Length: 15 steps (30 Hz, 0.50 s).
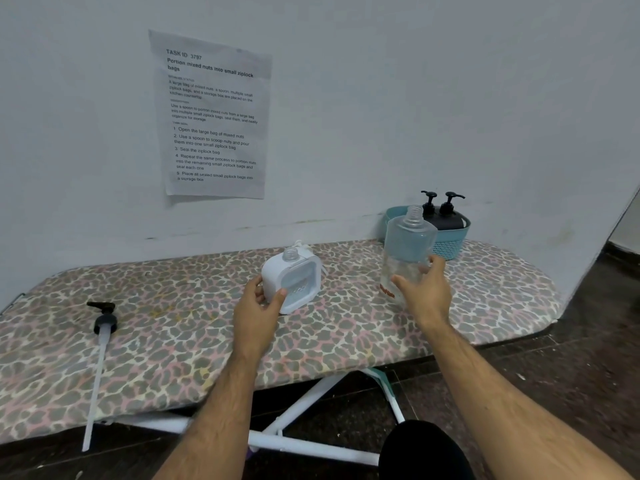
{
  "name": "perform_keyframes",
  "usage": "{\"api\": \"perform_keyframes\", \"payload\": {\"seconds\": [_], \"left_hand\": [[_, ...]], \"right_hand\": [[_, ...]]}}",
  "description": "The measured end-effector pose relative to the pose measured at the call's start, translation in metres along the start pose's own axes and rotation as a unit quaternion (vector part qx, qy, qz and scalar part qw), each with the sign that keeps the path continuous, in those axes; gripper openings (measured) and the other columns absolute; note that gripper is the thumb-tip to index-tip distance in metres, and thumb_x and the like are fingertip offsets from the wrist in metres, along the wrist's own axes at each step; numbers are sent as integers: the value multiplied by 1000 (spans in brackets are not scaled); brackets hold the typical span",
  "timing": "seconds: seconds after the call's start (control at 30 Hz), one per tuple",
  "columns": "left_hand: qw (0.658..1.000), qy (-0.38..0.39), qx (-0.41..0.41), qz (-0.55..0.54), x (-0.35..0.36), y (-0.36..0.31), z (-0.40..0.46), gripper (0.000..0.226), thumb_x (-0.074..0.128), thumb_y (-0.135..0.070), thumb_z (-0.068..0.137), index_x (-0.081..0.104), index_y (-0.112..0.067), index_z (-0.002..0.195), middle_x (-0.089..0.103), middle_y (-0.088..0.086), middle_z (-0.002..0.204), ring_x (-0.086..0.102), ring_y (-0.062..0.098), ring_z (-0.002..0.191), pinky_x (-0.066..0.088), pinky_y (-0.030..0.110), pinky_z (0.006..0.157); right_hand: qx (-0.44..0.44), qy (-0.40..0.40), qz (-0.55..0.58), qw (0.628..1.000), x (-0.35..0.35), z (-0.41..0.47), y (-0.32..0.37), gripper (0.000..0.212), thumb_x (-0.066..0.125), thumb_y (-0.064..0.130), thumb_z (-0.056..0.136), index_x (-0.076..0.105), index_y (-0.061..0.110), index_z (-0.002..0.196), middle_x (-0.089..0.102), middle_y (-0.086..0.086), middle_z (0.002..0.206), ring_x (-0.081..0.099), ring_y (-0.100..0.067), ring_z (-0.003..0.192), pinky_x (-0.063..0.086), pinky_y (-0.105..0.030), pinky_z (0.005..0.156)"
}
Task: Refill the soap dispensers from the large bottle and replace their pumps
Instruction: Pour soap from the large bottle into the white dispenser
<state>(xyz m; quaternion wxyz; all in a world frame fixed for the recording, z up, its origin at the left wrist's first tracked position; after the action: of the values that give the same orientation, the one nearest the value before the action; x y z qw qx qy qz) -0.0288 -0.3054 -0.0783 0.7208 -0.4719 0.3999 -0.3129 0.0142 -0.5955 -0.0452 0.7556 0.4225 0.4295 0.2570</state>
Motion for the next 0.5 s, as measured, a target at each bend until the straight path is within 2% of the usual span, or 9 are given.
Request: {"api": "perform_keyframes", "payload": {"seconds": [0.1, 0.17, 0.3, 0.4, 0.5], "left_hand": [[1000, 1, 0, 4, 0, 0, 0, 60, 69, -34, 90, 46, -17, 142, 62, 4, 127, 58, 11, 100, 47, 22, 77], [1000, 2, 0, 7, -1, 0, -1, 60, 69, -35, 90, 46, -16, 142, 62, 4, 127, 58, 10, 98, 45, 16, 73], [1000, 3, 1, 15, -1, -1, -2, 61, 68, -35, 90, 45, -16, 143, 62, 3, 128, 57, 9, 98, 40, 10, 67], [1000, 5, 0, 14, -1, -2, -2, 60, 68, -35, 90, 45, -16, 142, 61, 4, 128, 57, 9, 98, 40, 11, 68], [1000, 5, -1, 12, 0, -2, -1, 60, 68, -35, 90, 46, -16, 142, 62, 5, 128, 58, 9, 98, 42, 13, 69]], "right_hand": [[-4, 1, 3, 1000, 1, -1, -2, 78, 83, 29, 77, 37, 15, 139, 58, -7, 135, 60, -28, 116, 47, -42, 96], [-2, 3, 10, 1000, 2, -2, -4, 88, 85, 32, 75, 34, 15, 144, 57, -7, 137, 58, -28, 121, 46, -42, 100], [0, -27, -22, 999, 5, -5, -9, 110, 87, 43, 67, 25, 12, 152, 41, -10, 151, 37, -29, 139, 32, -49, 114], [-29, -102, -82, 991, 6, -15, -8, 100, 84, 47, 70, 31, 11, 147, 34, -16, 151, 25, -32, 141, 23, -53, 115], [-84, -131, -89, 984, 13, -31, -5, 77, 77, 45, 78, 41, 14, 138, 35, -14, 148, 26, -31, 139, 21, -55, 113]]}}
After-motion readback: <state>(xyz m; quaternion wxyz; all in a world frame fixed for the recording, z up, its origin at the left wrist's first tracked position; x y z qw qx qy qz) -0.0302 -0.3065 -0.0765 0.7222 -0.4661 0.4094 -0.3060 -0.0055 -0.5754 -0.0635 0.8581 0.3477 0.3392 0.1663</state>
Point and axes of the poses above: each hand's wrist, its own z-axis towards the middle knuckle, its own x-axis out of the palm, y = z × x, the point moved 2 cm from there along z, towards the middle knuckle
